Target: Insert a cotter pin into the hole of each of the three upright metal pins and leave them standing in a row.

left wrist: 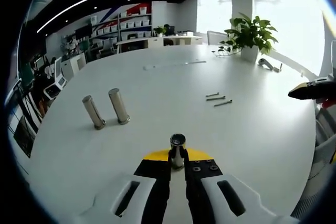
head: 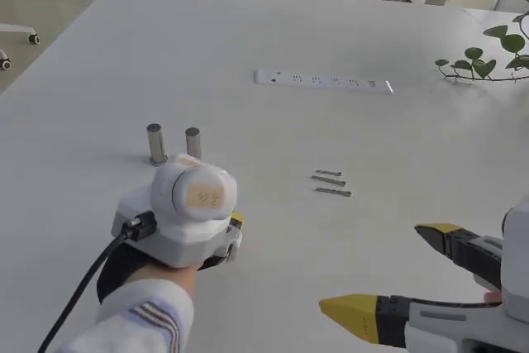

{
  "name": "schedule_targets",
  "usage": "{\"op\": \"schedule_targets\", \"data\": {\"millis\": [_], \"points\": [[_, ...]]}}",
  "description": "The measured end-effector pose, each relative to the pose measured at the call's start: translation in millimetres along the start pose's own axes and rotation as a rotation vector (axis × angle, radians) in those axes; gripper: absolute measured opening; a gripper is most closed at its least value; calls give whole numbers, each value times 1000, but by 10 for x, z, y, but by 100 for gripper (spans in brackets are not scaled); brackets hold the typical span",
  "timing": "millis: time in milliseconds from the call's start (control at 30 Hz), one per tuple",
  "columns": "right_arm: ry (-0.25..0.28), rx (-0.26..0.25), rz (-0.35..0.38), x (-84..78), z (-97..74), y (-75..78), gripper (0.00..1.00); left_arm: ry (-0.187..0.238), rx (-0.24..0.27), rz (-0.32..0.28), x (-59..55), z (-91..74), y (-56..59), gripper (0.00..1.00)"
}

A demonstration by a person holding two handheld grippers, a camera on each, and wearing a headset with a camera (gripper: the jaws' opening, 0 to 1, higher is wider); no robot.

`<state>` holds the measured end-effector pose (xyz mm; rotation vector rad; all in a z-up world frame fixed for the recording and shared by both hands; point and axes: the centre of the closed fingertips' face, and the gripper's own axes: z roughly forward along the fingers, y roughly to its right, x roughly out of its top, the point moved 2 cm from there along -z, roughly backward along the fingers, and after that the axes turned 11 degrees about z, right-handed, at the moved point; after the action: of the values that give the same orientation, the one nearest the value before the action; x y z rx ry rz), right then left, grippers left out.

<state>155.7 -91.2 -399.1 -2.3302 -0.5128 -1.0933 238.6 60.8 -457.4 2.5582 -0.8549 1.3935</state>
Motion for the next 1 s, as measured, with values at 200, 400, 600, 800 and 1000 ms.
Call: {"op": "schedule_targets", "data": {"millis": [200, 400, 600, 800, 1000], "points": [[-10, 3, -5, -25, 3, -24, 99, -9, 16, 37, 6, -35, -6, 13], [-20, 4, -8, -45, 5, -30, 99, 17, 27, 67, 103, -99, -96, 44], [-27, 9, -4, -56, 21, -36, 99, 130, -121, 113, 285, -241, 49, 67], [-28, 13, -7, -55, 34, -48, 99, 185, -191, 112, 328, -494, 53, 90], [-33, 10, -3, -71, 42, -52, 99, 193, -193, 178, 310, -695, -67, 99]]}}
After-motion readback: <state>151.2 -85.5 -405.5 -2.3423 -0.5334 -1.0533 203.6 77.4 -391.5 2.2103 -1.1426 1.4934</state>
